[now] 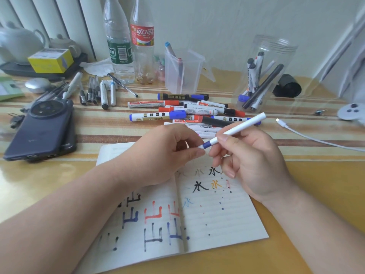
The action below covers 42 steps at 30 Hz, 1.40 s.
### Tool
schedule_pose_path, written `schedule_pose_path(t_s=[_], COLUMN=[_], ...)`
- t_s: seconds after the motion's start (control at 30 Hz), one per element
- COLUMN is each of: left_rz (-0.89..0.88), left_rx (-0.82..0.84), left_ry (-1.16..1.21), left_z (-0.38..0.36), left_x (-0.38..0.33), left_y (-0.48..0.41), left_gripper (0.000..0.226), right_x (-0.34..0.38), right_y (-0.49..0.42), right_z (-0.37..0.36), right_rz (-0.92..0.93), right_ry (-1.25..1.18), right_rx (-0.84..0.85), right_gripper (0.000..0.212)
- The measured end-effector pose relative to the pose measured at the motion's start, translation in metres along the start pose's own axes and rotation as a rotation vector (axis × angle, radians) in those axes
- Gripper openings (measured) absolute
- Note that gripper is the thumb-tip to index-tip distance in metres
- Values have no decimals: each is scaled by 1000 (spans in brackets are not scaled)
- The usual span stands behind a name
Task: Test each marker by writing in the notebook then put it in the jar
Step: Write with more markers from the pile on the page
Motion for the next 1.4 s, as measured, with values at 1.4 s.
schedule_pose_path(t_s=[1.4], left_rz=[94], left_rx=[73], left_ry=[-48], left_z=[-4], left_x=[7], left_y=[0], left_gripper=[14], right_x=[-1], right_y=[-1], right_z=[-13], right_rz=[273], right_ry=[729], right_rx=[-44], right_gripper=[24])
Point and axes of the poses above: each hand's wrist, its own y-axis away from the middle knuckle, its own z-axis out of the back of the hand, x = y × z, the point moved 6 cm from there along -y, towards the middle knuckle, and after that the axes turned 10 degrees about -z, right-handed, at the moved point
